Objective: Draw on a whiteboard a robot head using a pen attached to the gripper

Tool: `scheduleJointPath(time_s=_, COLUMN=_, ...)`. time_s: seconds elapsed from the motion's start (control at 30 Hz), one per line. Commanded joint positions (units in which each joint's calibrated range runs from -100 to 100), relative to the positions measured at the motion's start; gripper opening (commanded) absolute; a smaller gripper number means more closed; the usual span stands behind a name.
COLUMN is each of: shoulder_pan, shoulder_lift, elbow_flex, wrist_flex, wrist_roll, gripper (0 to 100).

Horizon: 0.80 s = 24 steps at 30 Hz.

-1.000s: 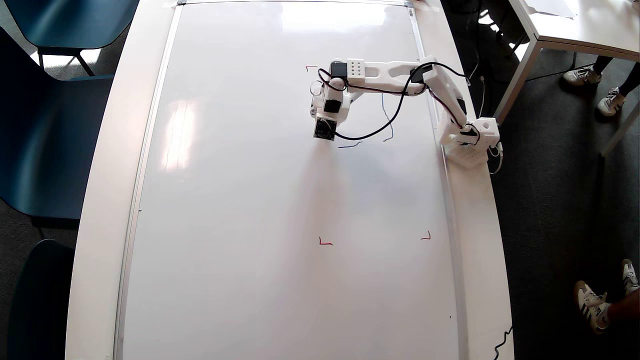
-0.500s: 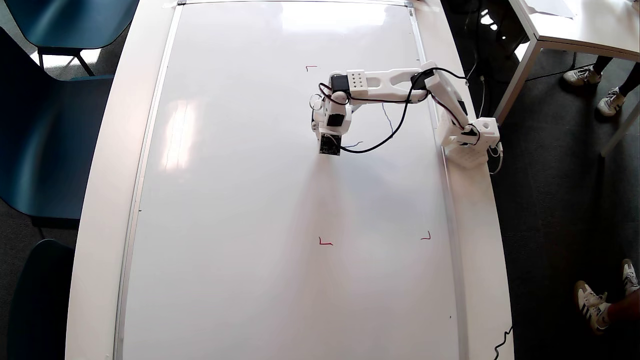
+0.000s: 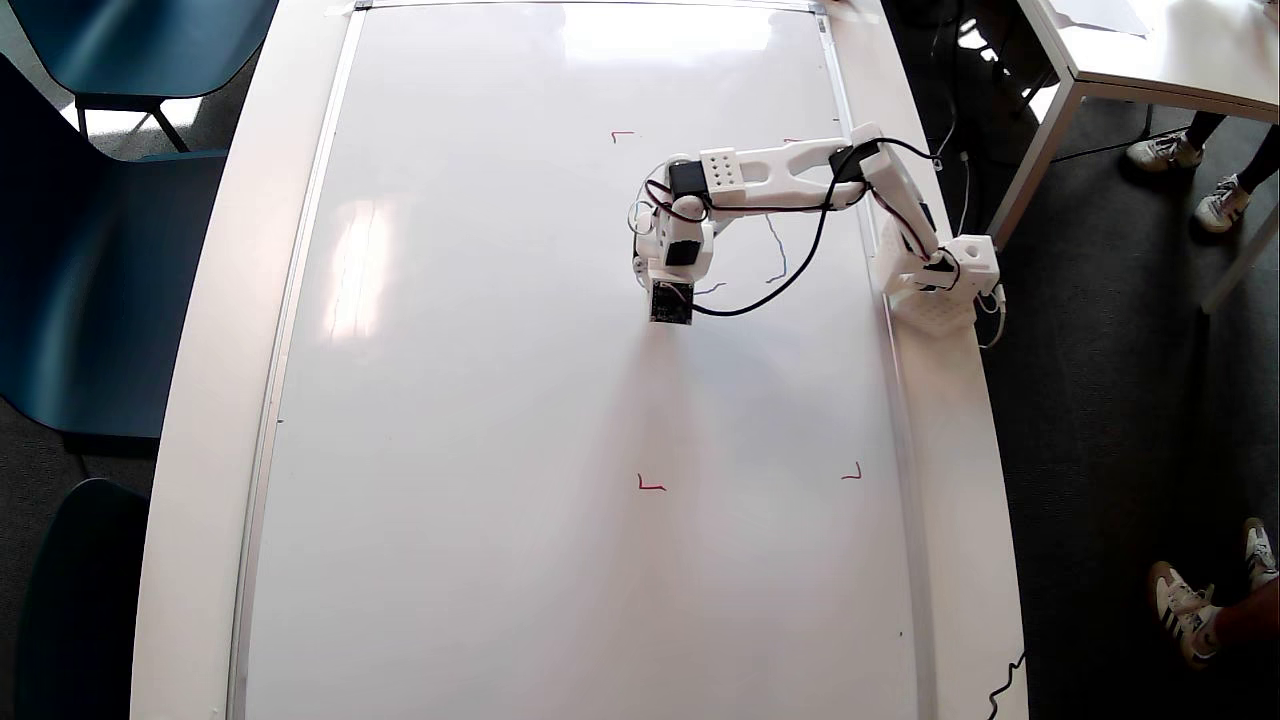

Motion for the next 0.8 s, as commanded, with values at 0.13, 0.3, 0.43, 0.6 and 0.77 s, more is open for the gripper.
scheduleJointPath(time_s=0.13, shoulder_pan=-1.24, shoulder_lift=-5.29, elbow_flex=4.43, wrist_flex=1.16, wrist_roll=-0.33, gripper=1)
scheduleJointPath(time_s=0.3, shoulder_pan=-0.94, shoulder_lift=-7.73, elbow_flex=7.34, wrist_flex=1.16, wrist_roll=-0.33, gripper=1)
scheduleJointPath(time_s=0.43, shoulder_pan=-0.57, shoulder_lift=-8.98, elbow_flex=8.15, wrist_flex=1.94, wrist_roll=-0.28, gripper=1)
scheduleJointPath(time_s=0.6, shoulder_pan=-0.57, shoulder_lift=-11.84, elbow_flex=11.97, wrist_flex=1.94, wrist_roll=-0.28, gripper=1)
scheduleJointPath(time_s=0.77, shoulder_pan=0.16, shoulder_lift=-13.51, elbow_flex=13.60, wrist_flex=2.03, wrist_roll=-0.28, gripper=1)
